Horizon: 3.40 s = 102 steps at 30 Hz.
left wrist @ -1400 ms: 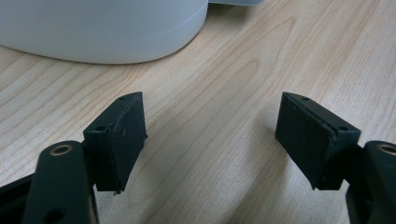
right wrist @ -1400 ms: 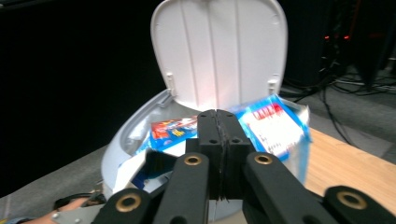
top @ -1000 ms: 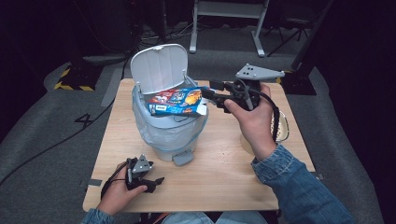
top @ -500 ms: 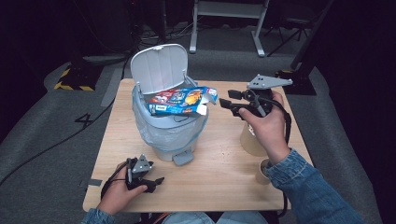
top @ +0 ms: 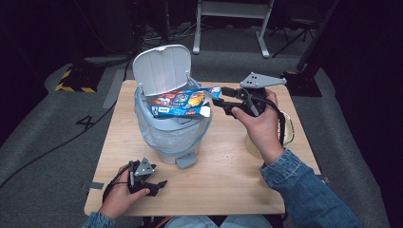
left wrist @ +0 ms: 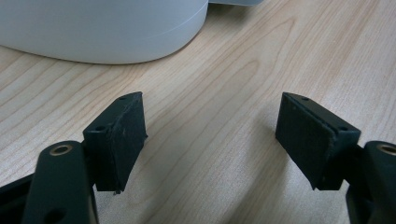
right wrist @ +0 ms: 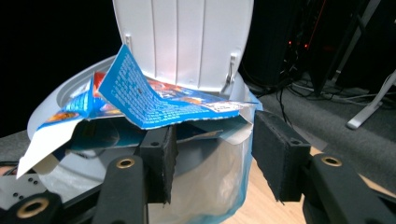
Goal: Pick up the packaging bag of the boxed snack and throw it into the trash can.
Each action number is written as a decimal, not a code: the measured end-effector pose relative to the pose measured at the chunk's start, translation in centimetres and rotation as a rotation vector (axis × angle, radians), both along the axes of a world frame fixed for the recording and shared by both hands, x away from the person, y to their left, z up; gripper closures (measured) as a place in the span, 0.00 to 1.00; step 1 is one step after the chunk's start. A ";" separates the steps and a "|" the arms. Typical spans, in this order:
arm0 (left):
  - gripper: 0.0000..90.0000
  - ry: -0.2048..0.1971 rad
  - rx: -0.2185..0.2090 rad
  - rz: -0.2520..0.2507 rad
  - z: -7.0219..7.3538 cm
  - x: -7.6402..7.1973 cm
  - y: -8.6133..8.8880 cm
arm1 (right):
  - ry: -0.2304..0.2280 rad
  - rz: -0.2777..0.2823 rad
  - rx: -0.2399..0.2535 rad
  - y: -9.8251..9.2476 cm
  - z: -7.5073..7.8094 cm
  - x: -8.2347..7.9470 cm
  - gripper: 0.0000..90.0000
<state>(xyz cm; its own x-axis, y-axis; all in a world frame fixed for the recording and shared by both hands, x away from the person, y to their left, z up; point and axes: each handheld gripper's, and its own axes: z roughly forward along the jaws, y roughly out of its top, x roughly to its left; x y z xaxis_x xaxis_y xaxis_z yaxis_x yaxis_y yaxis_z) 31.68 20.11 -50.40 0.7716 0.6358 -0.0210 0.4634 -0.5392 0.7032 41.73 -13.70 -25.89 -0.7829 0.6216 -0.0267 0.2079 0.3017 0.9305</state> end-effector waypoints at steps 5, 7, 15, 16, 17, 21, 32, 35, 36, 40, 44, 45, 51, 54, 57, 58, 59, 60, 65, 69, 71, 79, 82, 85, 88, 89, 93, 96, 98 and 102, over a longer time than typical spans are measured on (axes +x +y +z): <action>0.28 -0.001 0.000 -0.002 0.0 0.0 0.0 | -0.034 0.008 -0.020 0.6 0.6 -0.2 0.58; 0.28 -0.001 0.001 -0.002 0.0 0.0 0.0 | -0.059 0.023 -0.032 0.8 0.7 -0.4 0.79; 0.28 -0.002 0.000 -0.002 0.0 0.0 0.0 | -0.078 0.042 -0.060 0.9 1.0 -1.0 0.76; 0.28 -0.001 0.000 -0.002 0.0 0.0 0.0 | -0.095 0.021 -0.070 0.8 1.0 -1.0 0.71; 0.28 -0.002 0.000 -0.003 0.0 0.0 0.0 | -0.104 0.005 -0.078 0.7 1.0 -1.0 0.67; 0.28 -0.002 0.001 -0.002 0.0 0.0 0.0 | -0.144 -0.042 -0.095 0.3 1.2 -0.9 0.57; 0.28 -0.001 0.000 -0.003 0.0 0.0 0.0 | -0.165 0.087 -0.155 1.5 0.7 -0.7 0.55; 0.28 -0.001 0.000 -0.002 0.0 0.0 0.0 | -0.163 0.122 -0.145 1.5 0.9 -0.8 0.74; 0.28 -0.001 0.000 -0.002 0.0 0.0 0.0 | -0.161 0.136 -0.145 1.5 0.9 -0.9 0.75; 0.28 -0.001 0.000 -0.002 0.0 0.0 0.0 | -0.160 0.139 -0.141 1.1 1.1 -1.1 0.88; 0.28 -0.001 0.000 -0.002 0.0 0.0 0.0 | -0.153 0.164 -0.132 0.9 1.3 -1.3 0.95; 0.28 -0.001 0.000 -0.002 0.0 0.0 0.0 | -0.148 0.168 -0.134 0.9 1.2 -1.3 0.91; 0.27 -0.001 0.000 -0.002 0.0 0.0 0.0 | -0.209 0.128 -0.194 1.2 1.0 -1.4 0.52; 0.28 -0.001 0.000 -0.002 0.0 0.0 0.0 | -0.223 0.110 -0.194 1.2 1.1 -1.3 0.49; 0.28 -0.001 0.000 -0.002 0.0 0.0 0.0 | -0.226 0.149 -0.214 1.6 1.0 -1.3 0.57; 0.27 -0.002 0.001 -0.002 0.0 0.0 0.0 | -0.219 0.170 -0.217 1.7 1.0 -1.3 0.63; 0.28 -0.001 0.000 -0.002 0.0 0.0 0.0 | -0.214 0.185 -0.214 1.9 0.9 -1.3 0.65; 0.28 -0.002 0.000 -0.002 0.0 0.0 0.0 | -0.217 0.194 -0.217 2.0 0.9 -1.3 0.68; 0.27 0.001 -0.001 -0.002 0.0 0.0 0.0 | -0.189 0.220 -0.198 1.8 1.1 -1.6 0.95; 0.27 -0.001 0.000 -0.003 0.0 0.0 0.0 | -0.178 0.233 -0.184 1.6 1.3 -1.7 1.00; 0.27 -0.001 0.000 -0.003 0.0 0.0 0.0 | -0.180 0.233 -0.168 1.6 1.3 -1.8 1.00; 0.27 -0.001 0.000 -0.003 0.0 0.0 0.0 | -0.215 0.203 -0.114 2.1 1.9 -1.5 0.98; 0.27 -0.001 0.000 -0.004 0.0 0.0 0.0 | -0.215 0.136 -0.089 2.3 1.8 -0.7 0.81; 0.27 -0.001 0.000 -0.003 0.0 0.0 0.0 | -0.202 0.078 -0.104 2.6 1.3 0.2 0.66; 0.27 0.001 -0.001 -0.004 0.0 0.0 0.0 | -0.173 0.042 -0.084 2.5 0.8 0.7 0.59; 0.27 0.002 -0.001 -0.005 0.0 0.0 0.0 | -0.163 0.046 -0.078 2.3 0.7 0.7 0.59; 0.27 0.002 -0.002 -0.005 0.0 0.0 0.0 | -0.124 0.050 -0.078 1.0 0.3 0.3 0.56; 0.27 0.002 -0.001 -0.004 0.0 0.0 0.0 | -0.080 0.041 -0.066 -0.5 0.2 -0.2 0.50; 0.27 0.001 0.000 -0.005 0.0 0.0 0.0 | -0.060 0.038 -0.066 -1.4 0.2 -0.5 0.47; 0.27 0.001 -0.001 -0.004 0.0 0.0 0.0 | -0.027 0.029 -0.065 -3.6 0.1 -1.4 0.44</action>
